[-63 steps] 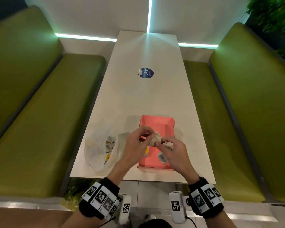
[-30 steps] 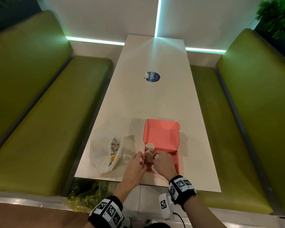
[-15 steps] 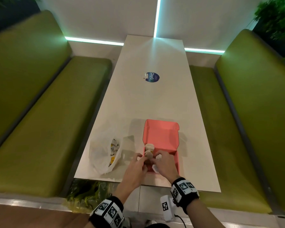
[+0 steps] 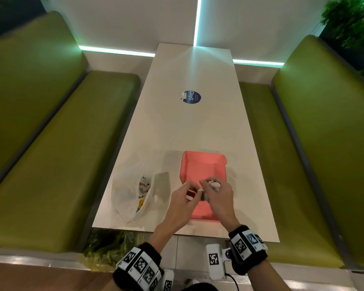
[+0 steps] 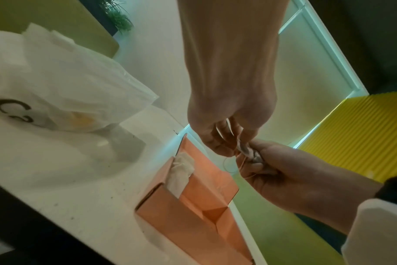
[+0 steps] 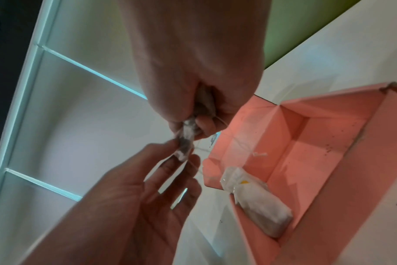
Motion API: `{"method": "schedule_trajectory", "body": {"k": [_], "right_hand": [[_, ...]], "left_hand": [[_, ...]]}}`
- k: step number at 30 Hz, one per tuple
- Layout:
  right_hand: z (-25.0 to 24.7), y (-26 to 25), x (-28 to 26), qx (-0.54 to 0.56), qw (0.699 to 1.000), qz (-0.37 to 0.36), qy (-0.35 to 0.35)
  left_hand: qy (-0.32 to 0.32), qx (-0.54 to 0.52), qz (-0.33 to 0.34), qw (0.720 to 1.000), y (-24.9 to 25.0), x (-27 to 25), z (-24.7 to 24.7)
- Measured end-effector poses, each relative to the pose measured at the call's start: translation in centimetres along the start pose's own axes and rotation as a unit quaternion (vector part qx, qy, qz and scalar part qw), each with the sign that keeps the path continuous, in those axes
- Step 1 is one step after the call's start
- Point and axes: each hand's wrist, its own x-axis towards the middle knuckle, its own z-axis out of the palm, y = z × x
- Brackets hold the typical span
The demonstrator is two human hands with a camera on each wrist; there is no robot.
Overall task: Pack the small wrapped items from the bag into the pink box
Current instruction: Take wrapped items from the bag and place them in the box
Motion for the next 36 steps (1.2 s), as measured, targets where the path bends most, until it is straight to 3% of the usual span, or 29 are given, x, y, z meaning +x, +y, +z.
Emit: {"method": "schedule_trajectory", "body": {"k": [7,20,26,30,33,36], "right_hand": [[-0.8,-0.3,-0.6,0.059,0.995,0.058,-0.054],[-2.0,0.0,-0.4,0.127,0.985,0.109,-0.048],[-1.6,-1.8,-0.3,0.094,0.992,0.010,-0.080],[-1.4,-2.8,0.4,0.007,0.985,-0.081,-0.150],[-1.6,-3.4,0.7,0.008,0.980,-0.084,-0.182],[-1.7,-3.7,0.7,0.050,0.984,-0.080,-0.150]], "left_hand": [[-0.016,-0.005,0.001,1.000,1.5,0.0,-0.9],[0.027,0.035,0.030,0.999,2.6,2.1,-3.4],[-0.003,0.018,0.031,0.999,3.5,2.9,-4.4],[-0.057,0.005,0.035,0.998,4.3,3.3,-4.9],[-0.049,-0.021,0.036,0.998,4.5,3.4,-5.2],[-0.026,-0.052,0.026,0.998,4.0,2.8,-5.2]]}}
